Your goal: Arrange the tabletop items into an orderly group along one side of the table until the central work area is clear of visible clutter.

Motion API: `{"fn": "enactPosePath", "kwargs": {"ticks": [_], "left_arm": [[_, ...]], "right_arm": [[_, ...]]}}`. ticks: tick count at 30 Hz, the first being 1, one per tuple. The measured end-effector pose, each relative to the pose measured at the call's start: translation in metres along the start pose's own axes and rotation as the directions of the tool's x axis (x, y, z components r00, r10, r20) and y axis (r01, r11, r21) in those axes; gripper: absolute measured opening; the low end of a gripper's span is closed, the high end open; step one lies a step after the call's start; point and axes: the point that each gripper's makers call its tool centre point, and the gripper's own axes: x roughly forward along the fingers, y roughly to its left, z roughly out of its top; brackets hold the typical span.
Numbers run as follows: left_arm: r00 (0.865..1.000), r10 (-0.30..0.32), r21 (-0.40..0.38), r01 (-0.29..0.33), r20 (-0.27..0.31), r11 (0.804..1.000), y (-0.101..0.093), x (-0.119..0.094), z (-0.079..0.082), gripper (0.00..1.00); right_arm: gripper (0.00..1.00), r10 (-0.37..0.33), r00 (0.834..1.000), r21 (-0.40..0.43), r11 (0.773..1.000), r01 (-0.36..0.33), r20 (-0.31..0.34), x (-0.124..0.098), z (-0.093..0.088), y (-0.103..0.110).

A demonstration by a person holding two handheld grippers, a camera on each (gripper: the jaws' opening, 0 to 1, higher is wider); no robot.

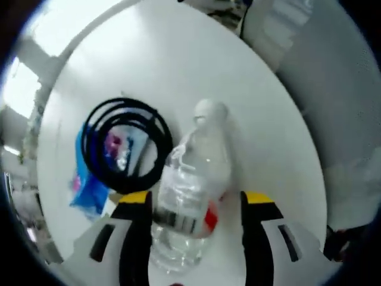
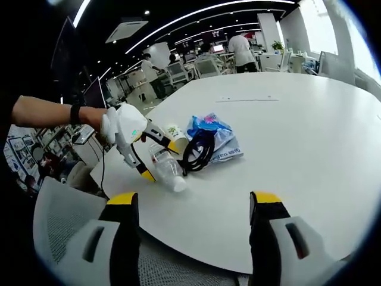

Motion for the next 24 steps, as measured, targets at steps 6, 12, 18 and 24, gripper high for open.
{"fn": "enactPosePath", "kwargs": {"ticks": [6,12,18,24], "left_arm": [[0.999,-0.036,0.031,0.037,-0.023,0.999,-0.004,-0.002,-0.003,0.4],[0.999,-0.035,0.02,0.035,0.009,0.999,-0.017,-0.004,0.0,0.39],[0.998,-0.001,-0.057,0.004,0.061,0.998,-0.021,-0.007,0.0,0.39],[0.997,0.022,-0.107,-0.015,0.068,0.994,-0.025,-0.01,-0.005,0.38]], "right_arm": [[0.74,-0.004,1.0,0.005,1.0,0.004,0.004,-0.001,0.0,-0.001],[0.73,-0.012,1.0,0.017,1.0,0.012,0.01,-0.002,0.001,-0.003],[0.73,-0.014,1.0,0.022,1.0,0.014,0.012,-0.002,0.002,-0.004],[0.73,-0.015,1.0,0.021,1.0,0.014,0.009,-0.003,0.001,-0.005]]}}
